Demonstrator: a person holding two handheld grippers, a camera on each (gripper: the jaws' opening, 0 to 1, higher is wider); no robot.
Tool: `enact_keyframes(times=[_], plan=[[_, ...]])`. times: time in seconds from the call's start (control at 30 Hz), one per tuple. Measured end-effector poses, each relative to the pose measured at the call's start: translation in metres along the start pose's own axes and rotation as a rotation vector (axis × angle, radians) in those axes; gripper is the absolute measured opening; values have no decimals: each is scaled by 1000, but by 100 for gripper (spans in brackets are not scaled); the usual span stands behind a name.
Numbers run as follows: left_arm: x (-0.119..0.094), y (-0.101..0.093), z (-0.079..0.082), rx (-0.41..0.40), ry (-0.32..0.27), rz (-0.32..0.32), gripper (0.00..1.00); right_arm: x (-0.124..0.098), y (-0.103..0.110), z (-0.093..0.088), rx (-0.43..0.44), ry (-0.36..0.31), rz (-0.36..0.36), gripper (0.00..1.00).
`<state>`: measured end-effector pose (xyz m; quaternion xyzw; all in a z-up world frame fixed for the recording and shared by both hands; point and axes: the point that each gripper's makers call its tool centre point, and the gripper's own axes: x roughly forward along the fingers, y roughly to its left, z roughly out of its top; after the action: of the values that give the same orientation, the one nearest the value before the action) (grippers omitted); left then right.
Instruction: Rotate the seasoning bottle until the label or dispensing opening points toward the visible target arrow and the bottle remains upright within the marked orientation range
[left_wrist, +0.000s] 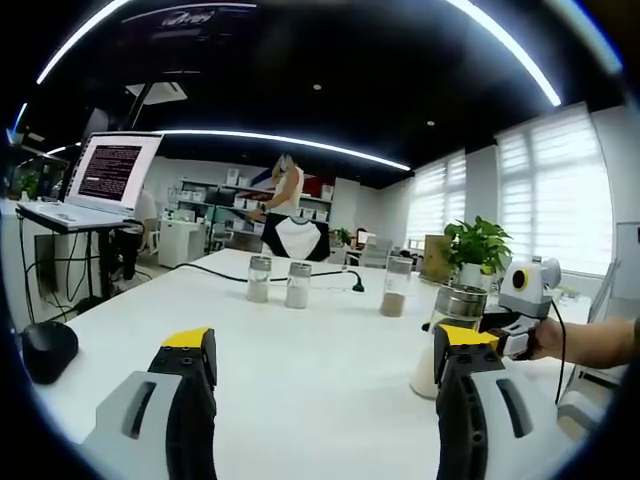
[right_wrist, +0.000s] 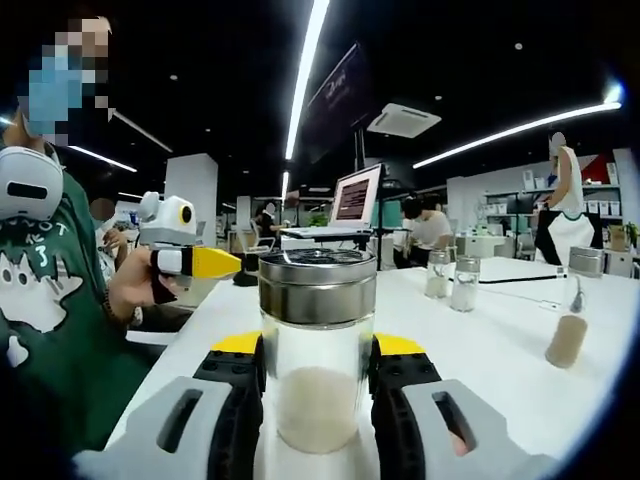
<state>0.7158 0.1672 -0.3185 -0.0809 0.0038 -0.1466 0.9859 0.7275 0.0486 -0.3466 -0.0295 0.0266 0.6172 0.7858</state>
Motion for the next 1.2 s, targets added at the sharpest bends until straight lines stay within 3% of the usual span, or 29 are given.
enact_keyframes(times=[1.2], plan=[[-1, -4, -1, -3, 3, -9, 94, 0, -8, -2, 29, 37, -248, 39]])
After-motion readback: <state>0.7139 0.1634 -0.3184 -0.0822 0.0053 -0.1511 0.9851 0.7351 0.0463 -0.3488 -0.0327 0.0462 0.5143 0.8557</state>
